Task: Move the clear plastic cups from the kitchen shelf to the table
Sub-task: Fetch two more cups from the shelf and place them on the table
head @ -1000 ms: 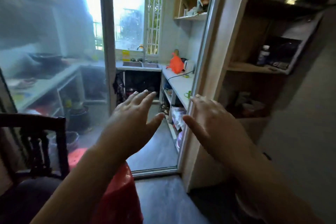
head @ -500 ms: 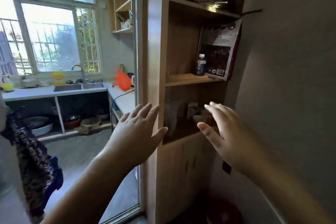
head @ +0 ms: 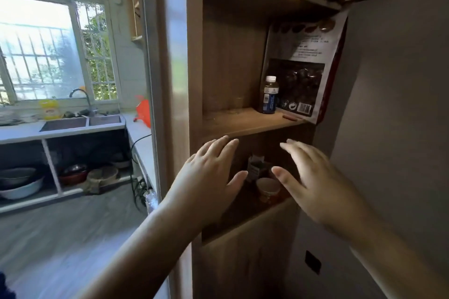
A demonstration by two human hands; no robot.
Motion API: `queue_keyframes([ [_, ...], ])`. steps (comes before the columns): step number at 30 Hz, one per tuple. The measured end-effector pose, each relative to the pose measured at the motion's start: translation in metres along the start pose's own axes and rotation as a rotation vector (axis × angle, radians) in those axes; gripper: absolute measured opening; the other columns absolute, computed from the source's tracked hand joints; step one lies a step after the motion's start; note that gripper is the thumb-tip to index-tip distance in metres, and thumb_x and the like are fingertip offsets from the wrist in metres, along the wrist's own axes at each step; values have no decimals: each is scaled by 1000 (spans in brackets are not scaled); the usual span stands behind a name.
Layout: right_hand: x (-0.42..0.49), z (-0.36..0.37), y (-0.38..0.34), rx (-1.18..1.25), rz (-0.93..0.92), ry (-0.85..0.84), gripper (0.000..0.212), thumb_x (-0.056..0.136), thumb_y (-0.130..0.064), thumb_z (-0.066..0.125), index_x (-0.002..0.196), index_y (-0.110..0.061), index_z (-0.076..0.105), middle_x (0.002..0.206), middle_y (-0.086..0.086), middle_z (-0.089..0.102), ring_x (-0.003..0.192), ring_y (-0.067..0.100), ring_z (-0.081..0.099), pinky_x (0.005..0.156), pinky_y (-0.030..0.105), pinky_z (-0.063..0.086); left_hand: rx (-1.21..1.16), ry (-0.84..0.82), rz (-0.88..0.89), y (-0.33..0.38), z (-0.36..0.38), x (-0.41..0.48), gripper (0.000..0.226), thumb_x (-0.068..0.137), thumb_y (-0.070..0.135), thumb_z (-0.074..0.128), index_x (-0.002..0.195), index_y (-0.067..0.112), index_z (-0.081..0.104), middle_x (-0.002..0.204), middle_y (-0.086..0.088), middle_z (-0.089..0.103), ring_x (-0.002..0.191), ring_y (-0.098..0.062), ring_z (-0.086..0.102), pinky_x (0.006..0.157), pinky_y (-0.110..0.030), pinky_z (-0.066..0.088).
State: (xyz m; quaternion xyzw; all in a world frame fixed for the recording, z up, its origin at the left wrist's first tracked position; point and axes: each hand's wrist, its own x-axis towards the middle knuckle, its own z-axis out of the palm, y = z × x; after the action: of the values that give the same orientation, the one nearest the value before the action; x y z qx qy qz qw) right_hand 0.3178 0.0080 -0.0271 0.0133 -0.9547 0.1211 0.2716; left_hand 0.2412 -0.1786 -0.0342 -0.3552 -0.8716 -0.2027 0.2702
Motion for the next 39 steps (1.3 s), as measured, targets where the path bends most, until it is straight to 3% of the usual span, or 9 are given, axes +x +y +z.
queue_keyframes([
  [4, 57, 25, 34, 75, -34, 10, 68, 81, -64, 26, 140, -31, 26, 148, -10, 30, 132, 2, 21, 101, 27, 21, 55, 35, -25, -16, 24, 40, 60, 88, 48, 45, 140, 22, 32, 148, 2, 35, 136, -13, 26, 106, -28, 24],
  [9, 136, 53, 87, 124, -131, 8, 60, 89, -52, 39, 140, -23, 29, 146, -1, 36, 133, 12, 29, 105, 31, 29, 135, 55, -79, -29, 57, 97, 57, 87, 42, 49, 136, 16, 36, 141, -2, 41, 130, -17, 33, 104, -29, 28],
  [14, 216, 66, 136, 112, -242, -26, 58, 91, -50, 39, 141, -23, 27, 146, -2, 35, 130, 14, 33, 100, 28, 29, 272, 7, -159, -51, 92, 164, 65, 92, 40, 42, 145, 10, 19, 153, -7, 23, 139, -18, 17, 109, -23, 6],
  [22, 328, 114, 171, 154, -395, -131, 55, 91, -38, 47, 140, -18, 31, 147, 2, 35, 132, 16, 31, 104, 29, 29, 285, -45, -421, -81, 137, 240, 63, 91, 38, 46, 145, 18, 19, 154, -2, 20, 140, -18, 14, 111, -34, 15],
  [29, 381, 144, 175, 129, -411, -210, 57, 90, -37, 50, 140, -19, 29, 146, 3, 34, 130, 20, 34, 102, 36, 36, 426, 7, -466, -103, 155, 266, 56, 90, 27, 48, 141, 16, 27, 145, -4, 36, 132, -20, 29, 107, -35, 26],
  [39, 394, 151, 179, 101, -473, -189, 39, 88, -34, 52, 123, -15, 49, 118, 3, 53, 106, 21, 46, 85, 37, 47, 448, -3, -453, -105, 163, 280, 46, 91, 20, 46, 136, 14, 36, 137, -6, 44, 125, -21, 37, 103, -35, 36],
])
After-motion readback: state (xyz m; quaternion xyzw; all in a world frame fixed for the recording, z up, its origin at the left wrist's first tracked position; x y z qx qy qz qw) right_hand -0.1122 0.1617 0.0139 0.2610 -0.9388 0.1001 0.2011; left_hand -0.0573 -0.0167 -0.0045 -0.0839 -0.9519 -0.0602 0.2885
